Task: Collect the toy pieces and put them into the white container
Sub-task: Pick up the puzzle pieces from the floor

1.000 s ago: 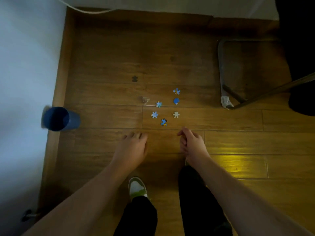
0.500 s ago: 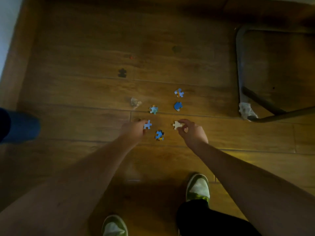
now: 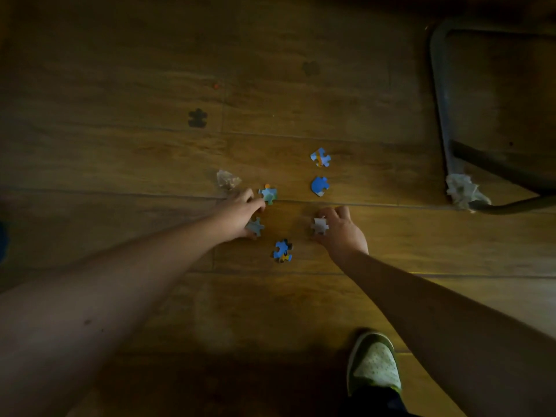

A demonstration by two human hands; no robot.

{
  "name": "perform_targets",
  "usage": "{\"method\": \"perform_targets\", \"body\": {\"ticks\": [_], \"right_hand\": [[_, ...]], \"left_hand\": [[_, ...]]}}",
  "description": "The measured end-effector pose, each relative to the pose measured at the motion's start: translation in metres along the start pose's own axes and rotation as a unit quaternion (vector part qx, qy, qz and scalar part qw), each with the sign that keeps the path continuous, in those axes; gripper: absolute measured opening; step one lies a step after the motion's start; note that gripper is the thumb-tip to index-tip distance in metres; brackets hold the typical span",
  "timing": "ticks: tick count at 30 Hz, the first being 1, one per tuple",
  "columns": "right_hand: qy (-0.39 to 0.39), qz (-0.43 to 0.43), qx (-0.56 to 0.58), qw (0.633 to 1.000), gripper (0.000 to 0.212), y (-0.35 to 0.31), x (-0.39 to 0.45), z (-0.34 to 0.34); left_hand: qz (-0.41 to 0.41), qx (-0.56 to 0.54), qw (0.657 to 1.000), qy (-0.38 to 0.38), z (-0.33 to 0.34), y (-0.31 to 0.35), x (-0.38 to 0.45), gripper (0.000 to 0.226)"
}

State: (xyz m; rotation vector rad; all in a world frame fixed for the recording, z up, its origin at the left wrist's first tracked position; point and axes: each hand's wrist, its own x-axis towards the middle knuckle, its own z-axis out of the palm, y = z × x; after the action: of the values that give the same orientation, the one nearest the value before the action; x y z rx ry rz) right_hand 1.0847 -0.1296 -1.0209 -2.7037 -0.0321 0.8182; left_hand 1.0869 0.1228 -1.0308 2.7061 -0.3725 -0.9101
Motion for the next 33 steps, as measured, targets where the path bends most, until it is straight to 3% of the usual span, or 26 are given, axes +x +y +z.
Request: {"method": "perform_targets", "body": {"ticks": [3, 9, 12, 18, 23, 33], "right_hand": [[-0.027, 0.005, -0.036, 0.999, 0.060, -0.005, 0.010, -0.006], [-0.035, -0.008, 0.079, 0.996, 0.027, -0.009, 0.009, -0.020], [-0.086, -0.022, 0.118, 0.989, 0.035, -0.025, 0.002, -0.018], [-0.155, -0.071, 0.071, 0.983, 0.050, -0.054, -0.017, 0.009], [-0.139, -0.075, 0.002, 0.987, 0.053, -0.053, -0.027, 0.028], [-0.071, -0.075, -0.128, 0.986, 0.069, -0.054, -0.035, 0.034]], "left_hand": [[0.015, 0.010, 1.000, 0.009, 0.002, -0.001, 0.000, 0.056], [0.026, -0.015, 0.999, -0.028, -0.015, 0.000, -0.002, 0.037], [0.025, -0.054, 0.998, -0.028, -0.024, -0.001, -0.004, 0.032], [0.012, -0.078, 0.997, 0.018, -0.047, -0.002, -0.006, 0.041], [-0.011, -0.087, 0.995, 0.045, -0.049, -0.005, 0.007, 0.053], [-0.041, -0.070, 0.994, 0.066, -0.048, 0.016, 0.037, 0.053]]}}
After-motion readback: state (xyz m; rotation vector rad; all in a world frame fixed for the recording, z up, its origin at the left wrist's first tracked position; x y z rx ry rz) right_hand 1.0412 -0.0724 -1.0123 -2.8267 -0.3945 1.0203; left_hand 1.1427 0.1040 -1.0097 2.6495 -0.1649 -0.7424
